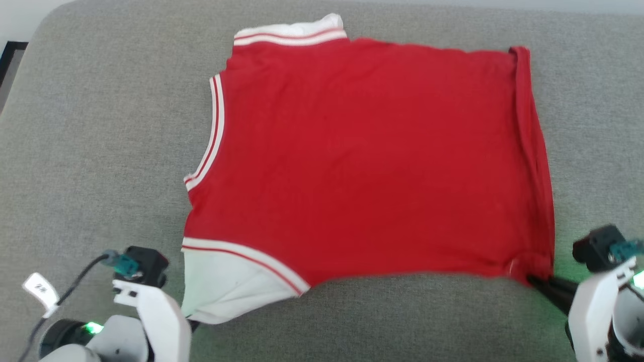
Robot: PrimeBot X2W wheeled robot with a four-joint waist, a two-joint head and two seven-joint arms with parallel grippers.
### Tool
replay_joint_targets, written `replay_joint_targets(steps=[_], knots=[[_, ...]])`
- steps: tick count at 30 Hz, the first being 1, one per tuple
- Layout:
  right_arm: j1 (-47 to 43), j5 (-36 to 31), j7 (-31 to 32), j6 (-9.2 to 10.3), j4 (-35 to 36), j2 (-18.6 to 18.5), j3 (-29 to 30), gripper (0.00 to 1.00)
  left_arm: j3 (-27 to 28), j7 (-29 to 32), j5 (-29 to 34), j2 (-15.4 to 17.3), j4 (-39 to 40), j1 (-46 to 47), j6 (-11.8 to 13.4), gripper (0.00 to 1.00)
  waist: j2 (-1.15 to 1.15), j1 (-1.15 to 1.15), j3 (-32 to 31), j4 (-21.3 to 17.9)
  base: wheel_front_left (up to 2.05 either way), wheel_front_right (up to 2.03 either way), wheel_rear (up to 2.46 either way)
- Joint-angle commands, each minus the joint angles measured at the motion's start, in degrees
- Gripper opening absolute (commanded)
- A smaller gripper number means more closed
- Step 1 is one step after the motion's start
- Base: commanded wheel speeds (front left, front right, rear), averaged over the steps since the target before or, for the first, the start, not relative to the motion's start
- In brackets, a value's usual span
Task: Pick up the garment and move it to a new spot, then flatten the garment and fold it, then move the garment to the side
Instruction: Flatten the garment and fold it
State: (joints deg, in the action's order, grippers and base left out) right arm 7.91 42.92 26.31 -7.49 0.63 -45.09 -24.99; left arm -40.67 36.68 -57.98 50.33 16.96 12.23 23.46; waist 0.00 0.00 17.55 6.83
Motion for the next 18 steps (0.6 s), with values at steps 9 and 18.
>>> replay_joint_targets(steps=[9,18], knots=[[-8.7,1.5,3.8,0.01,5.5,-0.9,5.0,0.0,2.5,0.4,-1.4,3.7,3.6,-2.3,2.5,0.0,0.0,0.0,-0.4,-0.7,0.0,0.0,0.0],[-7.8,0.5,5.5,0.01,11.5,2.1,13.2,0.0,7.4,0.8,2.3,9.5,8.9,5.3,2.2,0.0,0.0,0.0,0.3,-1.1,0.0,0.0,0.0]])
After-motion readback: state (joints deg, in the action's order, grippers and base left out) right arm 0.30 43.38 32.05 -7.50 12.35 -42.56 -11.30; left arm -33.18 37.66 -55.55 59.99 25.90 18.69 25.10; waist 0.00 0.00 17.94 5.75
